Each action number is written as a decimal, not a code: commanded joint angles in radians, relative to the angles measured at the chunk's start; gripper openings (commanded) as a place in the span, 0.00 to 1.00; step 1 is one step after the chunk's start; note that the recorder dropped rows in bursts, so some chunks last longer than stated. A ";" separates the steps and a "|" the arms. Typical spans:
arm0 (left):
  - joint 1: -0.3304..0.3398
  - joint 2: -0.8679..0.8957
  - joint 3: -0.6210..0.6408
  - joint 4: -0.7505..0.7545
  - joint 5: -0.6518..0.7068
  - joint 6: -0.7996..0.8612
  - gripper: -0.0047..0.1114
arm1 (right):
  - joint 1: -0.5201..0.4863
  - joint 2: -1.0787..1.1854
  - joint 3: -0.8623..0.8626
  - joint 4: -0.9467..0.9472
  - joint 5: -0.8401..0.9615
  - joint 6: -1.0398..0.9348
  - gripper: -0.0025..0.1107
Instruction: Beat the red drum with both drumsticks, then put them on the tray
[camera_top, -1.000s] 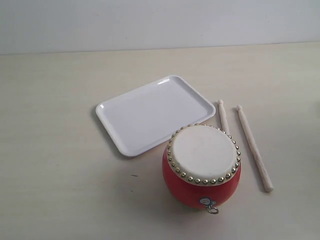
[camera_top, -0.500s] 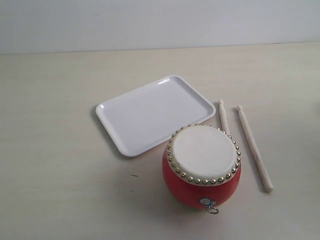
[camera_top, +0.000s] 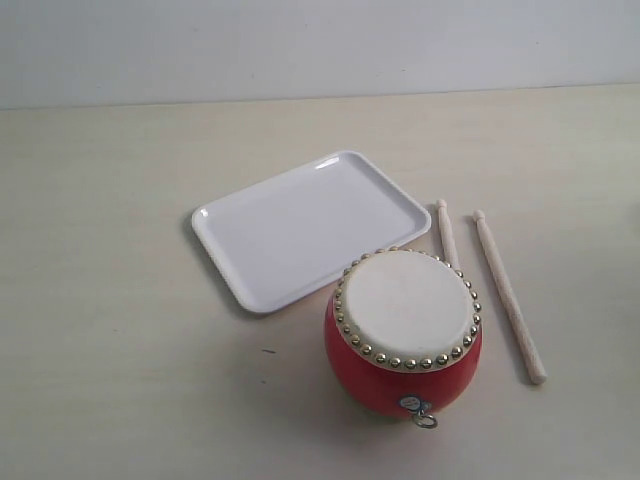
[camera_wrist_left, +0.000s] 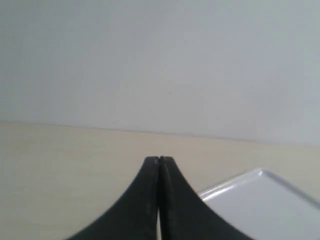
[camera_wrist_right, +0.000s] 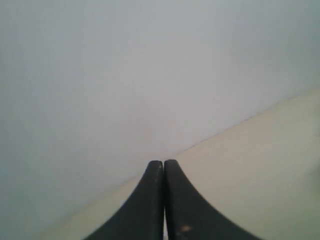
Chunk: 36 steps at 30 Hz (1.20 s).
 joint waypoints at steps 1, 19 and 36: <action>0.002 -0.007 0.003 -0.037 -0.065 -0.322 0.04 | -0.004 -0.006 0.005 0.432 -0.037 0.357 0.02; 0.002 -0.007 0.003 -0.090 -0.133 -0.608 0.04 | -0.004 -0.006 0.005 0.247 0.024 0.200 0.02; 0.002 0.210 -0.078 -0.151 0.096 -0.440 0.04 | -0.004 0.351 -0.336 0.068 0.354 -0.136 0.02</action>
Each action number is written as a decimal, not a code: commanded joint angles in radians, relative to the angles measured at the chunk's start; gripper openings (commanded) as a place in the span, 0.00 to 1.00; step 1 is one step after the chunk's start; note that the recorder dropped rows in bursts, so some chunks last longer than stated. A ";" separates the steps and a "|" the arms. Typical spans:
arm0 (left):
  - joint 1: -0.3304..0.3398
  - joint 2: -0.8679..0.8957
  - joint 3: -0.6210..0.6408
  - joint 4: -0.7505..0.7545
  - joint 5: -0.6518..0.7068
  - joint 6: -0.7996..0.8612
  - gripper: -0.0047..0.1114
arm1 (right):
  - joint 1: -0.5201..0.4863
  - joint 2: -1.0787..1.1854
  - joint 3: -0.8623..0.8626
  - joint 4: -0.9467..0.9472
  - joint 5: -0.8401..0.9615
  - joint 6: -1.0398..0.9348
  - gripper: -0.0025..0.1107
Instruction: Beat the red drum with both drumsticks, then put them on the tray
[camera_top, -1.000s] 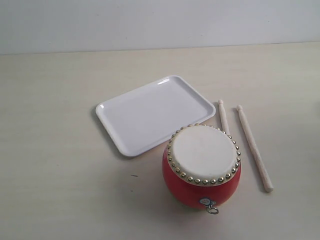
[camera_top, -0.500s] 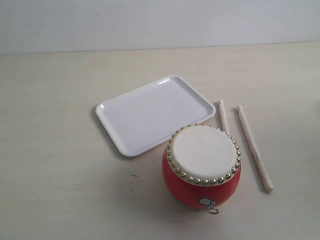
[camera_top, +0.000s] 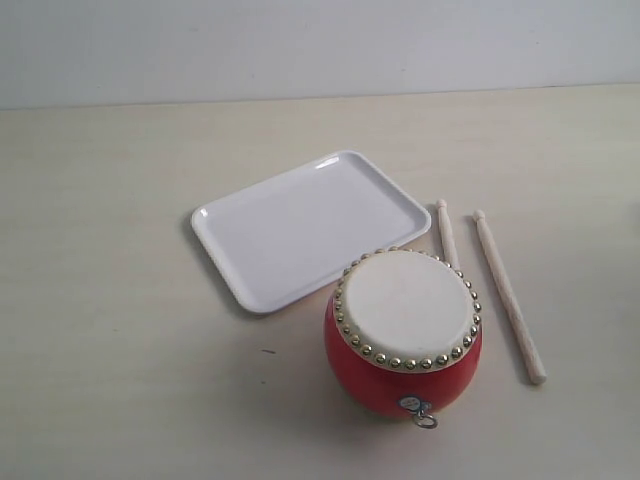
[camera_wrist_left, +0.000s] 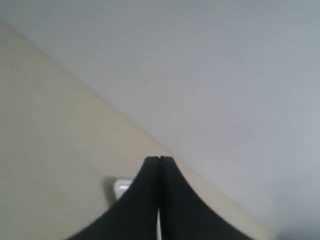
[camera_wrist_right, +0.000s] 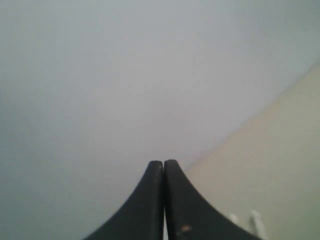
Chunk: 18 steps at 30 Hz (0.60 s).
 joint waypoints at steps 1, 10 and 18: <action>0.002 0.161 -0.048 0.000 0.107 0.089 0.04 | -0.004 0.269 -0.190 -0.089 0.293 -0.249 0.02; 0.001 0.329 -0.059 -0.007 0.051 0.158 0.04 | -0.004 0.791 -0.498 0.168 0.459 -0.588 0.02; 0.001 0.329 -0.059 -0.007 0.056 0.174 0.04 | 0.144 1.281 -0.800 -0.072 0.650 -0.468 0.07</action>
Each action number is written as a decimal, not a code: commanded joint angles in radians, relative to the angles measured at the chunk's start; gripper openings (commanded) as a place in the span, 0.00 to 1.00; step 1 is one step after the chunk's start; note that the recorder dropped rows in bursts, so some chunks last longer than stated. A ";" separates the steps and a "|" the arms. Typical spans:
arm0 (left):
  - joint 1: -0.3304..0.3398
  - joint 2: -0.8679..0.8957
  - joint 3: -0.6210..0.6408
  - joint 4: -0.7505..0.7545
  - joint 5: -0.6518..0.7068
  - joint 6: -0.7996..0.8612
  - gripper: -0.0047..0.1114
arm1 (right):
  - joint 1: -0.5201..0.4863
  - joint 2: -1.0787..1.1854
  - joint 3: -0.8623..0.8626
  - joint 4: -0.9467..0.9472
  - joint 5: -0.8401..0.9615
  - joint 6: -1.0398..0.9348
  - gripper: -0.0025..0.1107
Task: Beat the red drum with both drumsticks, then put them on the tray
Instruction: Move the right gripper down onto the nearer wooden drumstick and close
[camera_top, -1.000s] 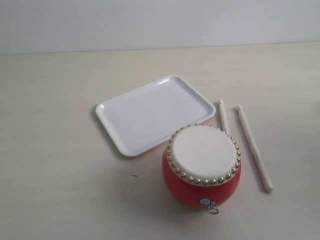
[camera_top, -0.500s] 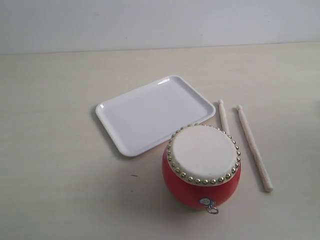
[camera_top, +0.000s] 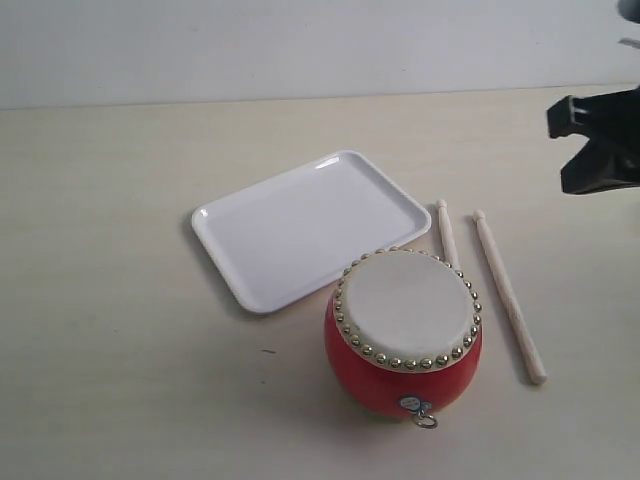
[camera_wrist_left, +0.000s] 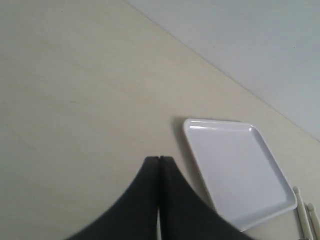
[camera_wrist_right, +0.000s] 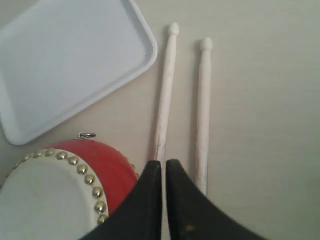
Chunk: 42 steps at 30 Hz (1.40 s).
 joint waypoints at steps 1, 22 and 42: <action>0.001 0.005 -0.009 0.001 -0.014 0.008 0.04 | 0.112 0.191 -0.145 -0.170 0.025 0.124 0.09; 0.001 0.005 -0.009 0.001 -0.011 0.026 0.04 | 0.207 0.643 -0.375 -0.312 0.002 0.366 0.34; 0.001 0.005 -0.009 0.001 -0.011 0.029 0.04 | 0.244 0.721 -0.375 -0.389 -0.059 0.462 0.34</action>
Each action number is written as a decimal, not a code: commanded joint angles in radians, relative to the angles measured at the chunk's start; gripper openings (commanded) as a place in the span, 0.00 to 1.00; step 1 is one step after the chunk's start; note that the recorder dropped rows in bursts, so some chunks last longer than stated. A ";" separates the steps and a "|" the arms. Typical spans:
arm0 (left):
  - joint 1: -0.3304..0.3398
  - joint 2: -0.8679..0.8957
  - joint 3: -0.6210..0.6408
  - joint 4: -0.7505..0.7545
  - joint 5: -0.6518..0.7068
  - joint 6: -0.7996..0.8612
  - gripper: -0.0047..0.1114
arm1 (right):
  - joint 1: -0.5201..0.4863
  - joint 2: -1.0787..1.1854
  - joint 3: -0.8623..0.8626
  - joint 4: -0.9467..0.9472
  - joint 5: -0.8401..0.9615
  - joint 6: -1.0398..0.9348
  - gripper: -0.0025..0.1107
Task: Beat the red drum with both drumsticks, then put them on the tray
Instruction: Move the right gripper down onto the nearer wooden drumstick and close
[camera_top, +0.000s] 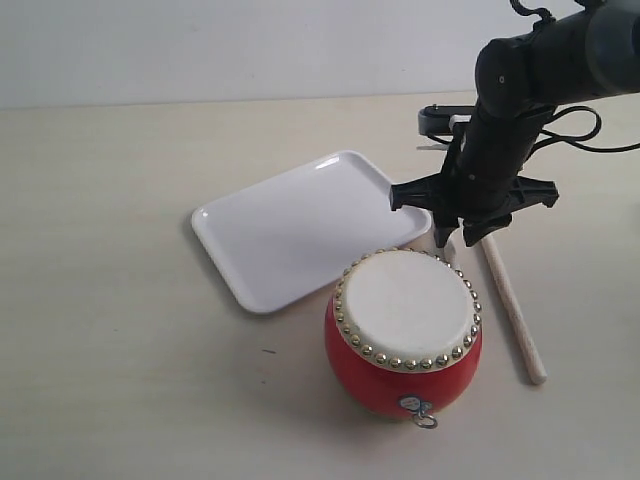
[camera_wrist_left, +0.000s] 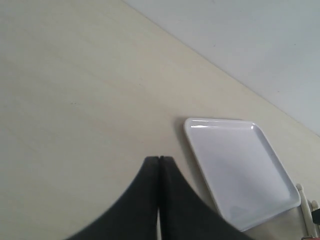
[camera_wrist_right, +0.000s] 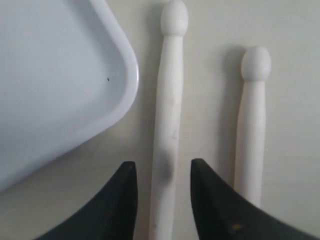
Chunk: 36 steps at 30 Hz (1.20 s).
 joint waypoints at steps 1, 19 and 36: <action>0.001 0.005 -0.009 0.001 -0.011 0.006 0.04 | 0.001 0.014 -0.006 -0.013 -0.007 0.003 0.34; 0.001 0.005 -0.009 0.001 -0.011 0.006 0.04 | 0.001 0.055 -0.006 -0.012 -0.008 0.003 0.26; 0.001 0.005 -0.009 0.001 -0.011 0.006 0.04 | 0.001 -0.004 -0.006 -0.015 0.003 0.053 0.02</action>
